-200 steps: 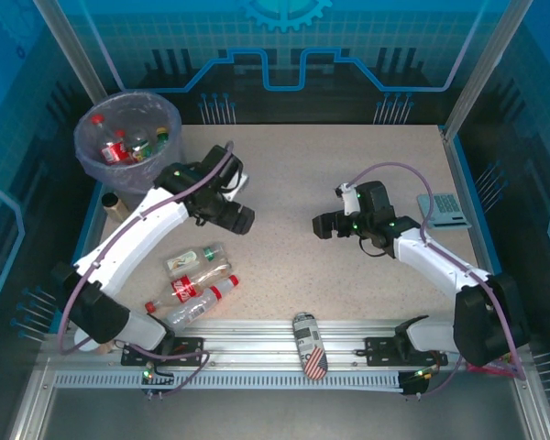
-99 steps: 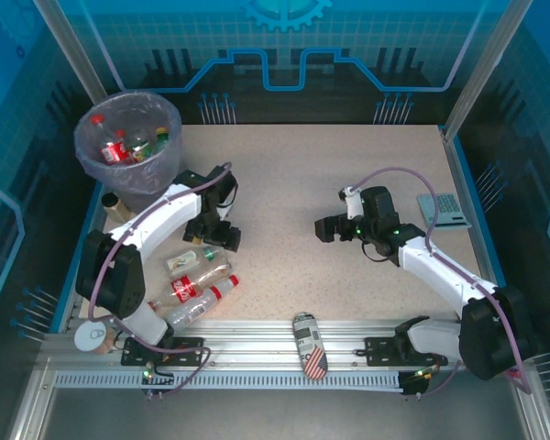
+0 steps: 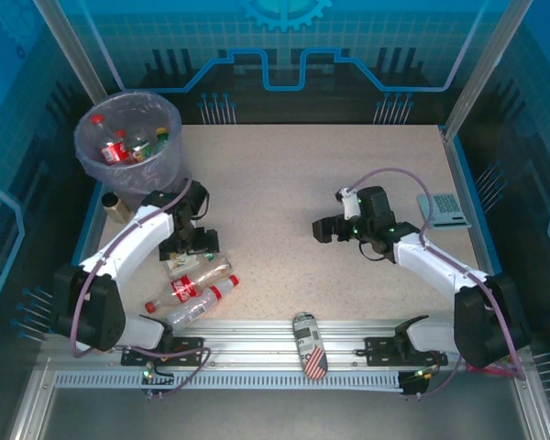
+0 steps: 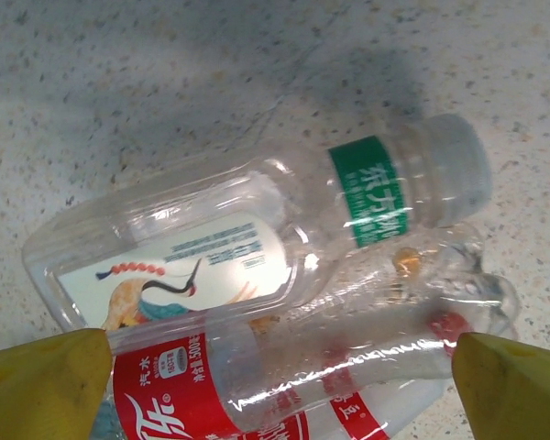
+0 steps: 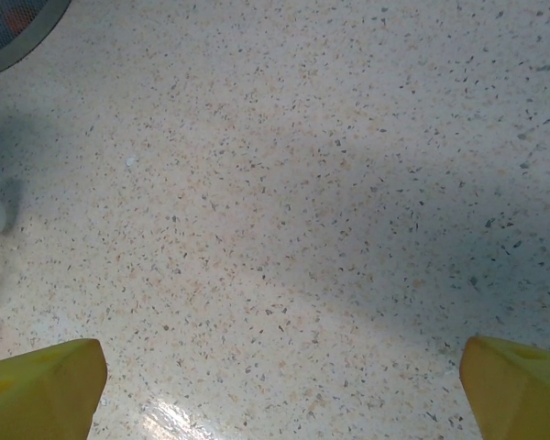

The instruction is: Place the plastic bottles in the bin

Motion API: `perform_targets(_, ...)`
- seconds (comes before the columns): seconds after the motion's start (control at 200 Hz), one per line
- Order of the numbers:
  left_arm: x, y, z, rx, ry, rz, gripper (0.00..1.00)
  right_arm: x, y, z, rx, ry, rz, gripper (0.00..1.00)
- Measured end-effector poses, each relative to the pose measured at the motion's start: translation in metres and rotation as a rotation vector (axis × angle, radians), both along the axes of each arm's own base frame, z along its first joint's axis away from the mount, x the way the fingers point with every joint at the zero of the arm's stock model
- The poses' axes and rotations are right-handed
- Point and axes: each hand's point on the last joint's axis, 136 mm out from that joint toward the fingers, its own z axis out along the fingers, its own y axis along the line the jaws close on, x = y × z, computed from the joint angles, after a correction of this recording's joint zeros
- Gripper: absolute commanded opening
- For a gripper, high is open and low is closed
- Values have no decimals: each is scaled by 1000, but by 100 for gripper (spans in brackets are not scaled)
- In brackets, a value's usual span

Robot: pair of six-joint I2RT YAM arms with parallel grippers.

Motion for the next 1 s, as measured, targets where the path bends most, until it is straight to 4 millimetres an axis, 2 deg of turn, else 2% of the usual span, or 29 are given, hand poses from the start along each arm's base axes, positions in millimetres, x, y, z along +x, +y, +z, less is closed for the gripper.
perform_targets(0.28, -20, 32, -6, -8, -124, 258, 99, 0, 1, -5, -2, 15, 4, 100)
perform_targets(0.63, -25, 35, -26, -23, -132, 355, 99, 3, 4, -4, 4, 18, 16, 100)
perform_targets(0.785, -20, 23, -37, -71, -123, 364, 99, 4, 5, -5, 4, 21, 17, 100)
perform_targets(1.001, 1, -15, -51, -118, -117, 292, 99, 4, 4, -5, 2, 22, 15, 100)
